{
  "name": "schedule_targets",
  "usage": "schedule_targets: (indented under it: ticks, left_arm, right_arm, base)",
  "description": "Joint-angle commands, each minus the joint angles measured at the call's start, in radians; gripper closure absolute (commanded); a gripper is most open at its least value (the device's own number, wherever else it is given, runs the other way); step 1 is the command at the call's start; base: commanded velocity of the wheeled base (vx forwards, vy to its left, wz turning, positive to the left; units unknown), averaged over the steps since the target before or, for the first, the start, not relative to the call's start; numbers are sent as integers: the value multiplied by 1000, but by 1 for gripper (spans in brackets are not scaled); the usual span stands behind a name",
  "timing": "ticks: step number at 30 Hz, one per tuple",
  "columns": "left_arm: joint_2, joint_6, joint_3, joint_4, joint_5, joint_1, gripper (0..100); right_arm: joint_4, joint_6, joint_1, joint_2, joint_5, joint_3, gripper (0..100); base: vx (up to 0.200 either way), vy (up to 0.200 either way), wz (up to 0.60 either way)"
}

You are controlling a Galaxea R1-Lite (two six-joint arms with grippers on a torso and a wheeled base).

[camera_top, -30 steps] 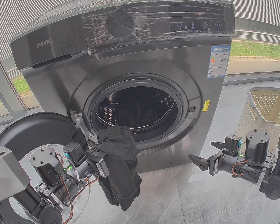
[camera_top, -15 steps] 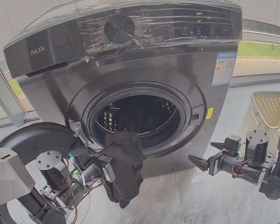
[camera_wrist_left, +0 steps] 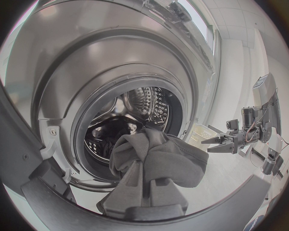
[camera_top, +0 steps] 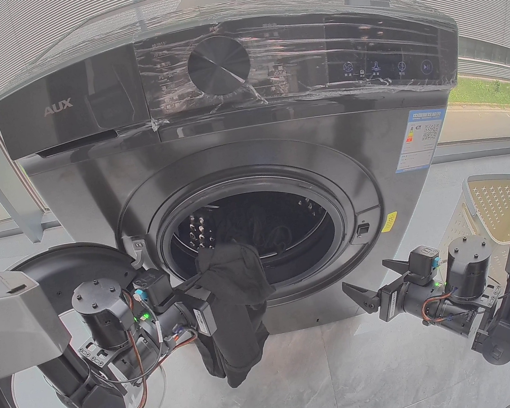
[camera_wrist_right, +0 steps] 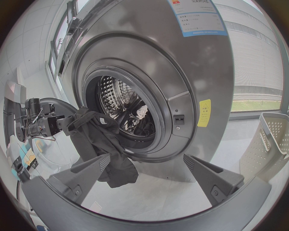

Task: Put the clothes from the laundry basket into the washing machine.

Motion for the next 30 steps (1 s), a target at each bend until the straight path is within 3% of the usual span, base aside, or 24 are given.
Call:
schedule_targets:
  ticks: [1, 6, 9, 24, 30]
  left_arm:
    - [11, -1, -5, -6, 19, -17, 100]
    - [13, -7, -4, -6, 31, -23, 100]
    - [13, -13, -5, -6, 30, -25, 100]
    - [17, -15, 5, -7, 39, -22, 100]
    - [45, -13, -13, -4, 42, -95, 100]
  right_arm:
    - [-9, 0, 1, -1, 0, 2, 0]
    - [-9, 0, 11, -2, -1, 3, 0]
    - [-9, 0, 12, -2, -1, 3, 0]
    - [-9, 0, 37, 4, -3, 5, 0]
    - [-9, 0, 48, -7, -1, 5, 0]
  base:
    - [0, 0, 0]
    - [0, 0, 0]
    - [200, 0, 0]
    - [0, 0, 0]
    - [0, 0, 0]
